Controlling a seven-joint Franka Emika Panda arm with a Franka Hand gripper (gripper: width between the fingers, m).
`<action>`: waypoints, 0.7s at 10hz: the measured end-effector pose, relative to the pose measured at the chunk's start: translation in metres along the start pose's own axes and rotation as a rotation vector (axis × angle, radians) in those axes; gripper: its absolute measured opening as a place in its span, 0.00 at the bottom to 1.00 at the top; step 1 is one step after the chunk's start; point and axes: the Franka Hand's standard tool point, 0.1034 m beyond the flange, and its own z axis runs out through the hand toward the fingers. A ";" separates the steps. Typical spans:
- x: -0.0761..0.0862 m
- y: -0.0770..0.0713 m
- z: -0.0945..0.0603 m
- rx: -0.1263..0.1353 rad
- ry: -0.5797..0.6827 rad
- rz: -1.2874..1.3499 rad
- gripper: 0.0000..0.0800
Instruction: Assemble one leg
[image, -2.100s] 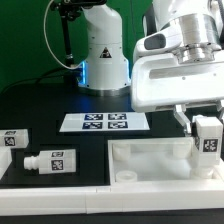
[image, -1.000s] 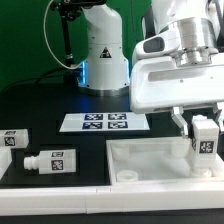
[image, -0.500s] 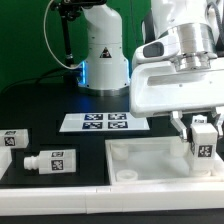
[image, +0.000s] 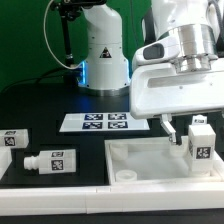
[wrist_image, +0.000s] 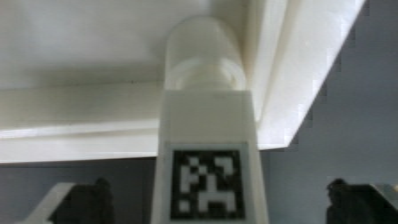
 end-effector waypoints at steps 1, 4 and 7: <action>0.005 -0.003 0.000 0.014 -0.091 0.011 0.80; 0.021 0.006 0.002 0.033 -0.340 0.036 0.81; 0.008 0.009 0.003 0.029 -0.550 0.109 0.81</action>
Offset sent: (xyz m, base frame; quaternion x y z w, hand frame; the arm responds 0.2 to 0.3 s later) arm 0.0275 -0.0180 0.0072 -0.0177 -0.2152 0.0050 0.9764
